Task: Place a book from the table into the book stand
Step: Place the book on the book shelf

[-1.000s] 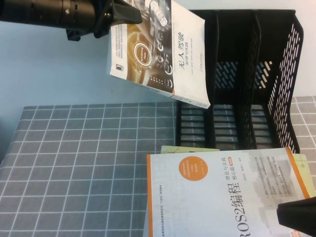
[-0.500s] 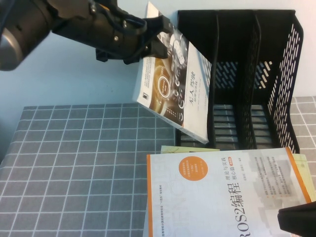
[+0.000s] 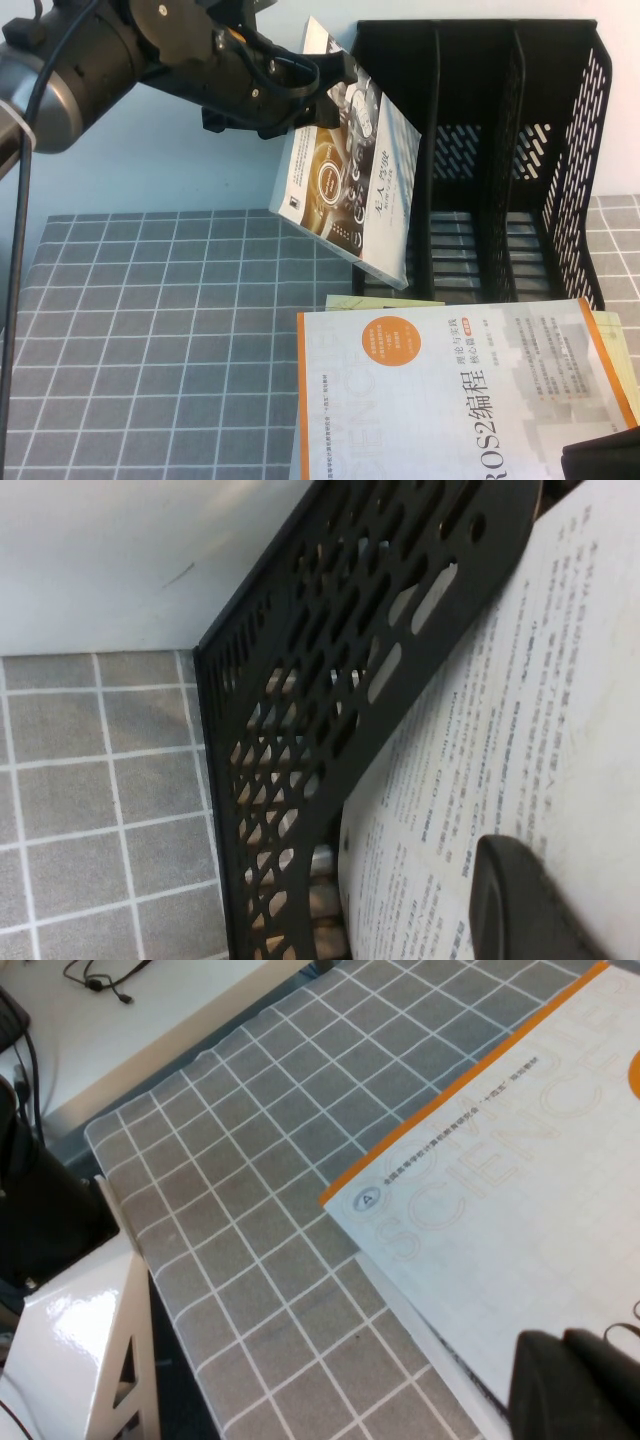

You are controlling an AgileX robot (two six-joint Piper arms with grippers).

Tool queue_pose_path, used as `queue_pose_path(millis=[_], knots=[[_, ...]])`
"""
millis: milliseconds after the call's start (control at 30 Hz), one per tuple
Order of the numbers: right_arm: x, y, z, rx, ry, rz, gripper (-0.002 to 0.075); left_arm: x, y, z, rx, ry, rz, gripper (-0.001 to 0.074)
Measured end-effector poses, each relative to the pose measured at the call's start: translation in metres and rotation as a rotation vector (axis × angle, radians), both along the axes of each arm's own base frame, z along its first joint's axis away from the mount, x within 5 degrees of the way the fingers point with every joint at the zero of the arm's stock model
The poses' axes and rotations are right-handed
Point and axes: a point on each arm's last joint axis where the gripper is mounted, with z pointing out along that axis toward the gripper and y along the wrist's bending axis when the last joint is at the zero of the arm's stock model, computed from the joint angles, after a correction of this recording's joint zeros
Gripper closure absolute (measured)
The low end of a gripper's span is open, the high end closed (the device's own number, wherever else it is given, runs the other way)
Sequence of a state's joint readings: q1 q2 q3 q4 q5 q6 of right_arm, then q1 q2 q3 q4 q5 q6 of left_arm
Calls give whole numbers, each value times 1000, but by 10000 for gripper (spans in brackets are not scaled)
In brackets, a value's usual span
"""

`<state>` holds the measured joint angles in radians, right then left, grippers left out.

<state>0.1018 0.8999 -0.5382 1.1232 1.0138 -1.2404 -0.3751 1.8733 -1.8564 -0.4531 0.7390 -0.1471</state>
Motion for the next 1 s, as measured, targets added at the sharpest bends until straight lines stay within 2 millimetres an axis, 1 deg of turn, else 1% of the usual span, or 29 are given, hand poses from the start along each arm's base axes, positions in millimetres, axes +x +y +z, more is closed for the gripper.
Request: queue_pose_path(millis=[433, 567, 700, 800, 1000], knots=[[-2, 1, 0, 10, 38, 9, 729, 1, 4, -1, 43, 7, 29, 633], [-2, 0, 0, 6, 39, 10, 729, 2, 4, -2, 36, 14, 36, 633], [-2, 0, -1, 4, 35, 1, 729, 2, 3, -2, -7, 45, 80, 633], [-1, 0, -1, 2, 30, -7, 729, 4, -1, -5, -30, 50, 97, 633], [0, 0, -1, 2, 30, -12, 729, 10, -20, -19, -45, 32, 94, 633]])
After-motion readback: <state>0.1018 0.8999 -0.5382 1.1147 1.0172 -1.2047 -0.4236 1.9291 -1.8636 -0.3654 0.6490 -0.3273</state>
